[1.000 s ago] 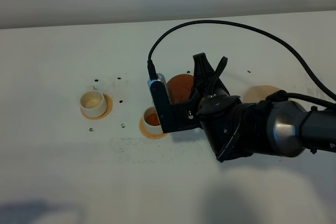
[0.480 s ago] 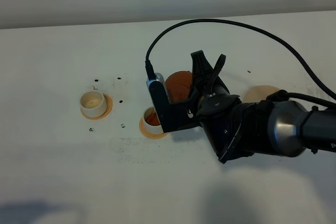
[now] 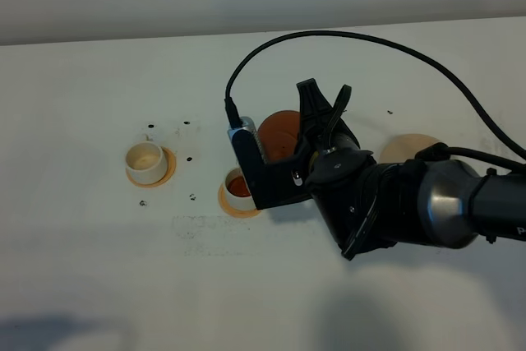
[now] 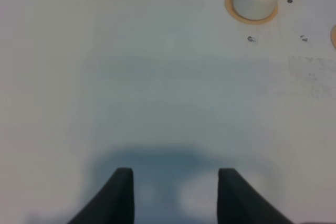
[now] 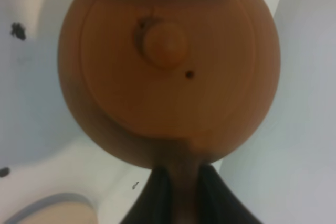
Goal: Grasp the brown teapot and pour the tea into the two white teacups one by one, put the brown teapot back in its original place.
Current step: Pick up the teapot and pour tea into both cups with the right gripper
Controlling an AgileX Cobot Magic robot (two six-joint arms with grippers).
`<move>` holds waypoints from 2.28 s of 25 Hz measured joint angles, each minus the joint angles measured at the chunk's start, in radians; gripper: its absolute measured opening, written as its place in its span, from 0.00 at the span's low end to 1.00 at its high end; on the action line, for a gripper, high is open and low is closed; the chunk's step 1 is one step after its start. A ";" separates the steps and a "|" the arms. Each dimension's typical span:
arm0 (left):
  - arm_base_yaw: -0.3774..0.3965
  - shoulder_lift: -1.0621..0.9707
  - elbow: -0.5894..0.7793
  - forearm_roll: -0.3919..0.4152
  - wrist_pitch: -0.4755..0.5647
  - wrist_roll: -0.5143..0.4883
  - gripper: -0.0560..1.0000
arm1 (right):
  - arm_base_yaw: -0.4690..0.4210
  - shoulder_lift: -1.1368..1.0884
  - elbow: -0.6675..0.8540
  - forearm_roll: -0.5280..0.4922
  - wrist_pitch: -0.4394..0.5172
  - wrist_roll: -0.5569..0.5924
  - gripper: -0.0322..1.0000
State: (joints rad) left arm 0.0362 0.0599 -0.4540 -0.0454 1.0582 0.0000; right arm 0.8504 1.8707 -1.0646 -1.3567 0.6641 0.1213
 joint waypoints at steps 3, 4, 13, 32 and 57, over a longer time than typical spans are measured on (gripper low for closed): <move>0.000 0.000 0.000 0.000 0.000 0.006 0.41 | 0.001 0.000 0.000 -0.006 -0.001 -0.003 0.14; 0.000 0.000 0.000 0.000 0.000 0.006 0.41 | 0.001 0.000 0.000 -0.007 -0.001 -0.003 0.14; 0.000 0.000 0.000 0.000 0.000 0.000 0.41 | 0.001 0.000 0.000 -0.013 0.000 -0.014 0.14; 0.000 0.000 0.000 0.000 0.000 0.000 0.41 | 0.001 0.000 0.000 -0.041 0.004 -0.035 0.14; 0.000 0.000 0.000 0.000 0.000 0.000 0.41 | 0.001 0.000 0.000 -0.066 0.019 -0.036 0.14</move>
State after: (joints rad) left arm 0.0362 0.0599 -0.4540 -0.0454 1.0582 0.0000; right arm 0.8516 1.8707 -1.0646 -1.4226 0.6829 0.0848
